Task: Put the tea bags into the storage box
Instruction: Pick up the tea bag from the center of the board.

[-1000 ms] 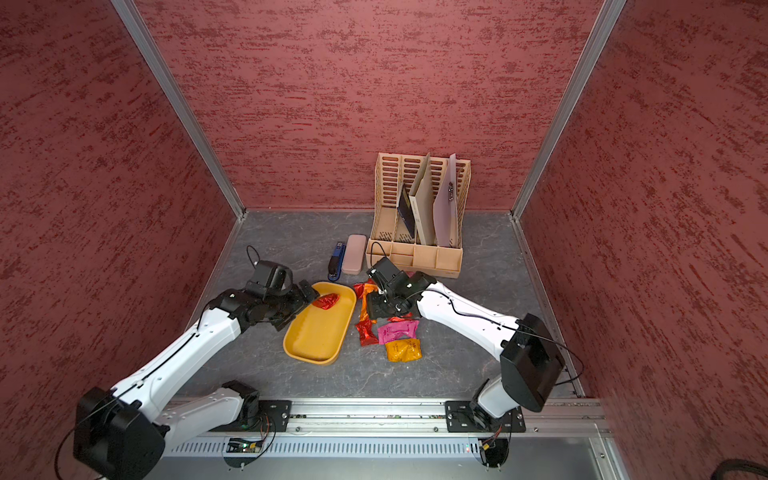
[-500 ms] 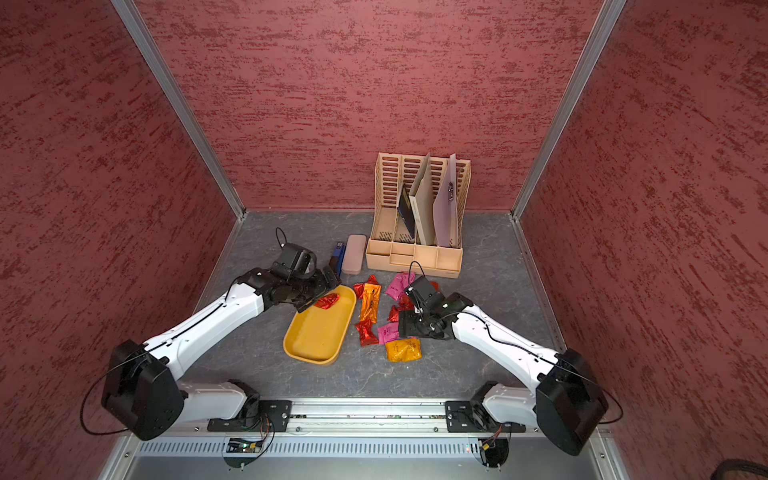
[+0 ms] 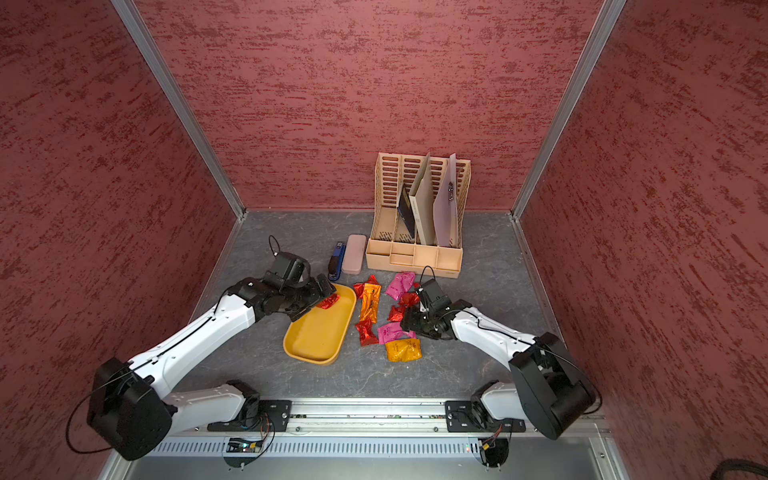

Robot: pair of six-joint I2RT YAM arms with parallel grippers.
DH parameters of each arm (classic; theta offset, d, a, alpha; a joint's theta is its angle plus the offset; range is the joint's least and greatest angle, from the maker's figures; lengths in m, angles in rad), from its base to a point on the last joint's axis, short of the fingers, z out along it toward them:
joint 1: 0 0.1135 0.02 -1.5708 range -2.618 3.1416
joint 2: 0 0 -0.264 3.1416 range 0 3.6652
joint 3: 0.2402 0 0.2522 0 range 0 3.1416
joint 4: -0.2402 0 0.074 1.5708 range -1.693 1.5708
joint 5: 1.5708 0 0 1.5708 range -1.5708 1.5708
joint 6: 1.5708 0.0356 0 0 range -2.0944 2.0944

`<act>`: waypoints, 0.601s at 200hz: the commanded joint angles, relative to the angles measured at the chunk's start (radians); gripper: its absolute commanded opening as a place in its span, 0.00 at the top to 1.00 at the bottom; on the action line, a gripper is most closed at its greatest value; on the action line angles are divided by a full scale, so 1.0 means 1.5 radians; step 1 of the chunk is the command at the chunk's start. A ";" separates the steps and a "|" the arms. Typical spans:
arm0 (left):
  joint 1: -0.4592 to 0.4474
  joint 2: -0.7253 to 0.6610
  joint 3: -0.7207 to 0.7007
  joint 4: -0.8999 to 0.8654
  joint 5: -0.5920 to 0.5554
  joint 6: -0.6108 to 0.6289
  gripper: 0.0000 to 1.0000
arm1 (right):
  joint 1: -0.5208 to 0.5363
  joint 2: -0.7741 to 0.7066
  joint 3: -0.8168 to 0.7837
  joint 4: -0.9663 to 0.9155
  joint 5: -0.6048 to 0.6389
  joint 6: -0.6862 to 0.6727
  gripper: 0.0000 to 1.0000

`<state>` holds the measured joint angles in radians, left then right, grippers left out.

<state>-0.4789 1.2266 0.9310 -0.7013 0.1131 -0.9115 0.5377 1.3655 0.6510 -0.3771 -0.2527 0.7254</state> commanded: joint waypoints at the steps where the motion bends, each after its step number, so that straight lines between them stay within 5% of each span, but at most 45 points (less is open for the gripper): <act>1: -0.004 -0.014 -0.002 -0.020 -0.009 -0.005 0.00 | -0.006 0.025 -0.008 0.102 -0.034 0.035 0.45; 77: -0.009 -0.087 -0.049 -0.044 -0.028 -0.030 0.00 | -0.007 -0.019 -0.024 0.091 -0.034 0.051 0.99; 120: -0.015 -0.143 -0.072 -0.064 -0.039 -0.054 0.00 | -0.007 -0.122 0.004 -0.019 0.000 0.032 1.00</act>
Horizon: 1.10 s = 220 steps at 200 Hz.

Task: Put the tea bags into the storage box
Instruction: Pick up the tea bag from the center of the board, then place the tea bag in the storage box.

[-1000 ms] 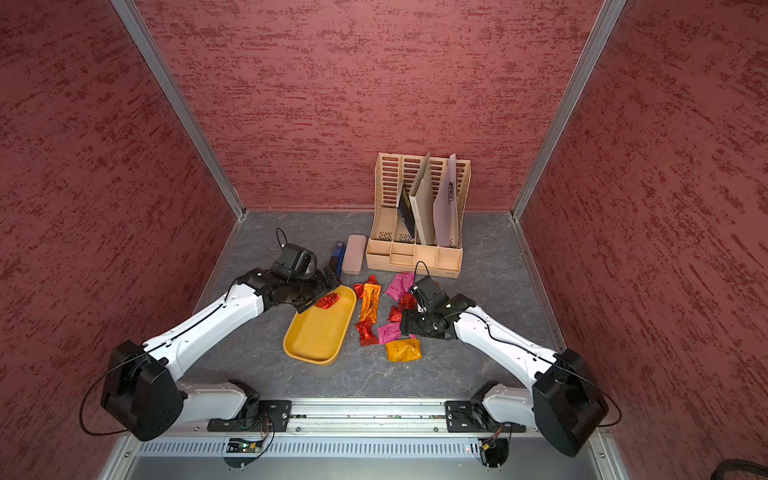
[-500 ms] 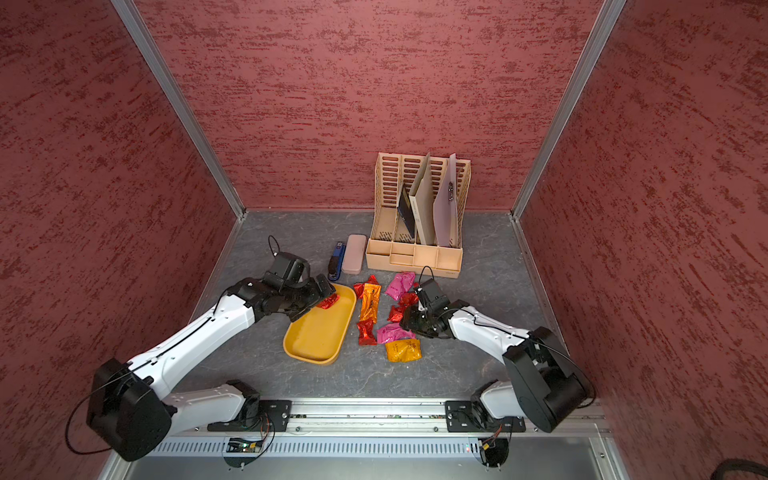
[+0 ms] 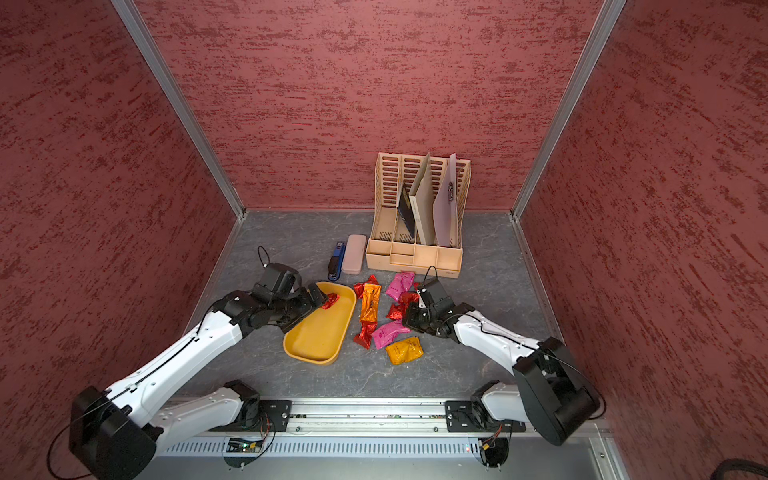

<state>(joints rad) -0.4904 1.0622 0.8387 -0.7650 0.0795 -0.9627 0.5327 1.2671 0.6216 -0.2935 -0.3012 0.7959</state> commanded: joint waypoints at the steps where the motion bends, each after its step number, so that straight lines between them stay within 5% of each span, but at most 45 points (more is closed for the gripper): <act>1: -0.007 -0.035 -0.011 -0.023 -0.017 -0.020 0.00 | -0.003 -0.058 0.026 -0.078 0.033 -0.015 1.00; 60: -0.016 -0.148 -0.049 -0.099 -0.050 -0.033 0.00 | 0.042 -0.129 0.151 -0.136 0.043 -0.002 1.00; 130: 0.036 -0.254 -0.115 -0.128 -0.031 -0.037 0.00 | 0.204 0.177 0.389 -0.064 0.034 -0.080 1.00; 220: 0.152 -0.236 -0.100 -0.137 0.044 0.062 0.00 | 0.259 0.412 0.520 -0.068 0.061 -0.105 1.00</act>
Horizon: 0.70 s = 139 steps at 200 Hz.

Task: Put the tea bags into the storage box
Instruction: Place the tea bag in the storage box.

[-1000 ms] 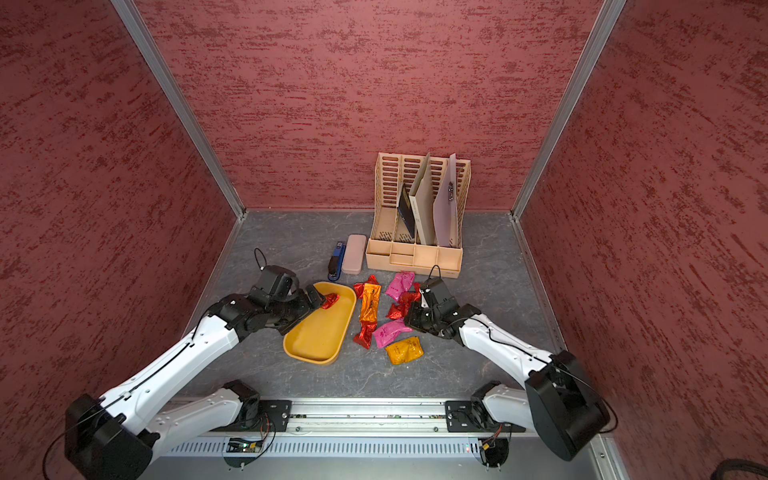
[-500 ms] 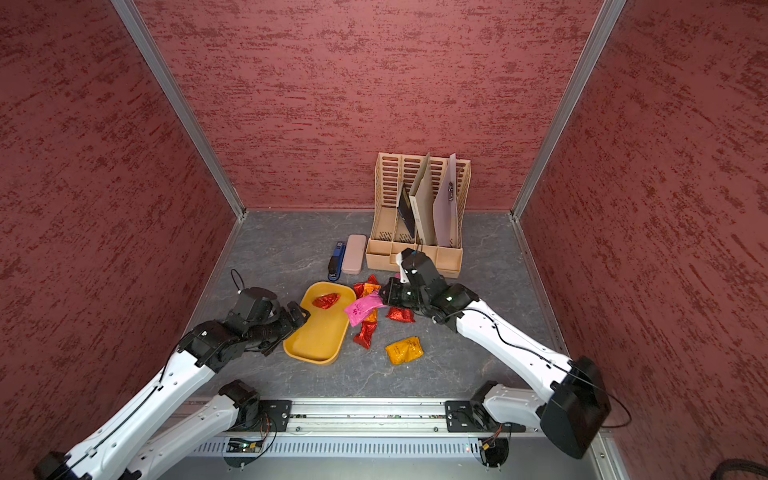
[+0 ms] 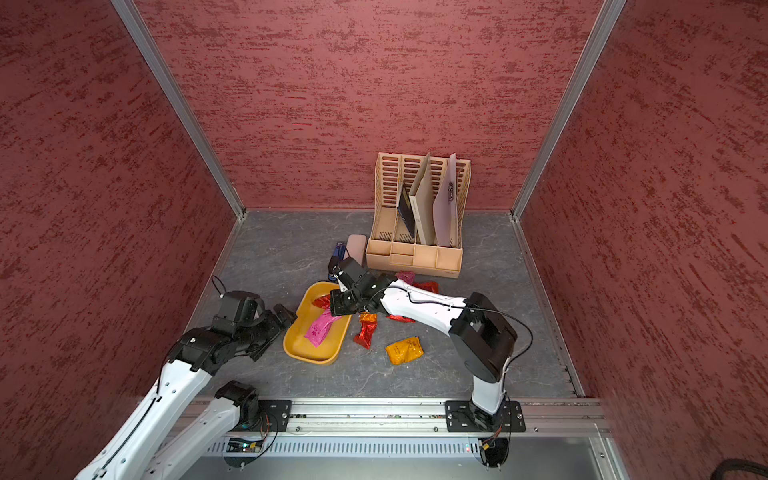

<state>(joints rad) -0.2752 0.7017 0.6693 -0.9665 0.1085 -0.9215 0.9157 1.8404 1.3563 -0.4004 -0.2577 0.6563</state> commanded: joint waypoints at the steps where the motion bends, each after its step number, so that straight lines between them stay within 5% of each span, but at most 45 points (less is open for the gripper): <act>1: 0.009 0.005 0.014 -0.004 0.025 0.035 0.00 | 0.004 0.032 0.031 0.002 0.033 -0.013 1.00; 52: 0.009 0.010 0.037 -0.041 0.021 0.063 0.00 | 0.004 0.028 0.042 -0.012 0.058 -0.019 0.55; 139: -0.030 0.096 0.040 0.058 0.011 0.032 0.00 | 0.003 -0.192 -0.101 -0.136 0.130 0.015 0.43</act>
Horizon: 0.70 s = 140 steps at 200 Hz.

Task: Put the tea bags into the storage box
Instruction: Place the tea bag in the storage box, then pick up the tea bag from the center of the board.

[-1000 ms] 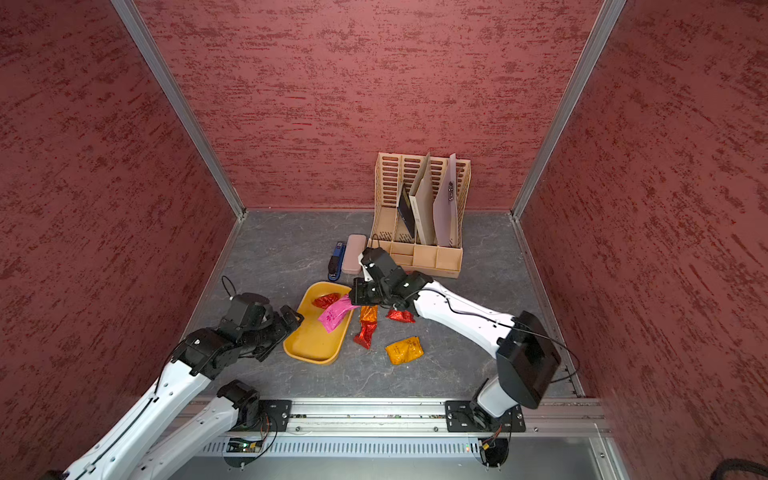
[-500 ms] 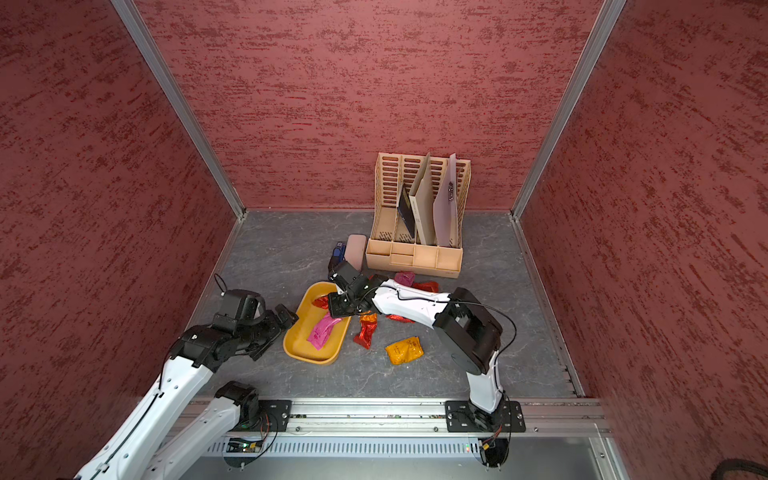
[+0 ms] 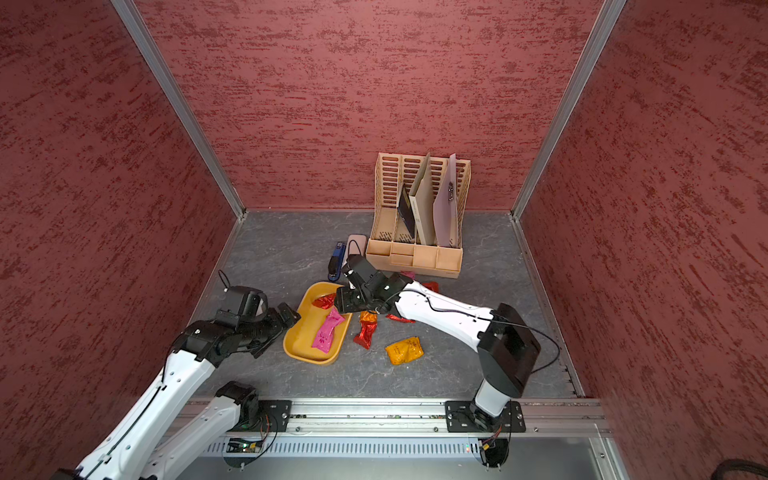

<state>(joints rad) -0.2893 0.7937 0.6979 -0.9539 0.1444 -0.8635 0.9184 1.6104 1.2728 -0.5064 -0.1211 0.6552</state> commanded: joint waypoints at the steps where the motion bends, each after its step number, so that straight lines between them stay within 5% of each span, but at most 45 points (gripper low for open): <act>1: -0.022 0.037 0.023 0.050 -0.013 -0.007 0.00 | 0.001 -0.041 -0.048 -0.066 0.039 0.017 0.43; 73: -0.091 0.159 0.091 0.115 -0.027 -0.021 0.00 | 0.001 -0.069 -0.177 -0.027 0.006 0.063 0.41; 140: -0.095 0.066 0.057 0.037 -0.067 -0.045 0.00 | 0.001 0.055 -0.107 -0.033 0.033 0.060 0.41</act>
<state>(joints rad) -0.4271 0.9653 0.8127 -0.8375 0.0910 -0.9039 0.9184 1.6485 1.0519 -0.5579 -0.1062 0.7399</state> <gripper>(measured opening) 0.996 0.583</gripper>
